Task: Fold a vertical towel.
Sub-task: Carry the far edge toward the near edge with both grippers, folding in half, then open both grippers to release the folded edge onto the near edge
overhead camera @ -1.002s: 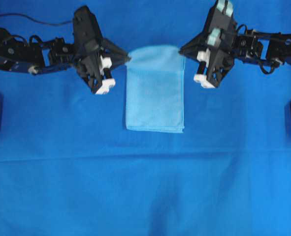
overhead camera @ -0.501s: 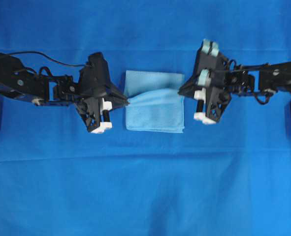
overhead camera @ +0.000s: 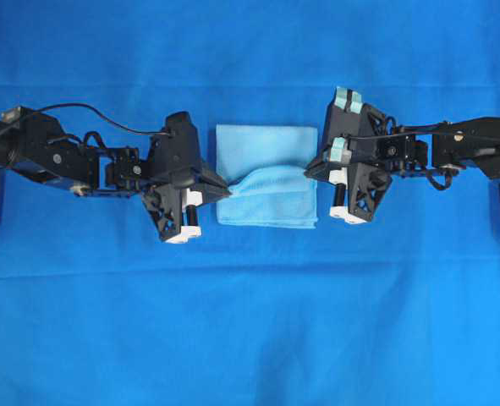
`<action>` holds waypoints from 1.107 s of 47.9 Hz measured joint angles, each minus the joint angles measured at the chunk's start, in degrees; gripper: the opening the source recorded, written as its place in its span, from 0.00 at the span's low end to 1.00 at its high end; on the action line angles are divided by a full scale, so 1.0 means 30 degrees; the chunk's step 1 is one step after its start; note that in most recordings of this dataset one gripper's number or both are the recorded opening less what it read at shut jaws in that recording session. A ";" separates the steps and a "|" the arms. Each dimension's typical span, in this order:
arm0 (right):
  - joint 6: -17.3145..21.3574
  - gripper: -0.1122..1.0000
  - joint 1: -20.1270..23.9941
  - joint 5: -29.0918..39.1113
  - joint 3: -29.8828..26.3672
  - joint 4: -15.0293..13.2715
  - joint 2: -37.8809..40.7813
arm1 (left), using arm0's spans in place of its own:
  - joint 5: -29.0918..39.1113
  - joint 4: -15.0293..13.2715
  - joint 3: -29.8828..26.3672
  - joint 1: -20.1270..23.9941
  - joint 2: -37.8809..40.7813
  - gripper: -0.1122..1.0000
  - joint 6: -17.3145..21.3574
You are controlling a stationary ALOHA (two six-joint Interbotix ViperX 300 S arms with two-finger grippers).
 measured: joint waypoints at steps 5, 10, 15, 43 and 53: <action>0.0000 0.12 0.0000 -0.0059 0.0000 0.0000 0.0029 | 0.0000 -0.0029 -0.0088 -0.0059 0.0059 0.13 -0.0029; 0.0000 0.13 0.0059 -0.0059 0.0000 0.0000 0.0029 | 0.0000 -0.0029 -0.0059 -0.0059 0.0059 0.13 -0.0029; 0.0088 0.16 0.0293 -0.0088 0.0000 -0.0029 0.0029 | 0.0029 -0.0029 -0.0059 -0.0088 0.0029 0.14 0.0000; 0.1025 0.58 0.3809 0.1201 0.0059 0.0000 -0.0498 | 0.0615 0.0000 0.0352 -0.3105 -0.0820 0.70 0.0000; 0.1113 0.58 0.4102 0.1318 0.0293 -0.0029 -0.2402 | 0.2051 -0.0029 0.0498 -0.3574 -0.3047 0.70 0.0234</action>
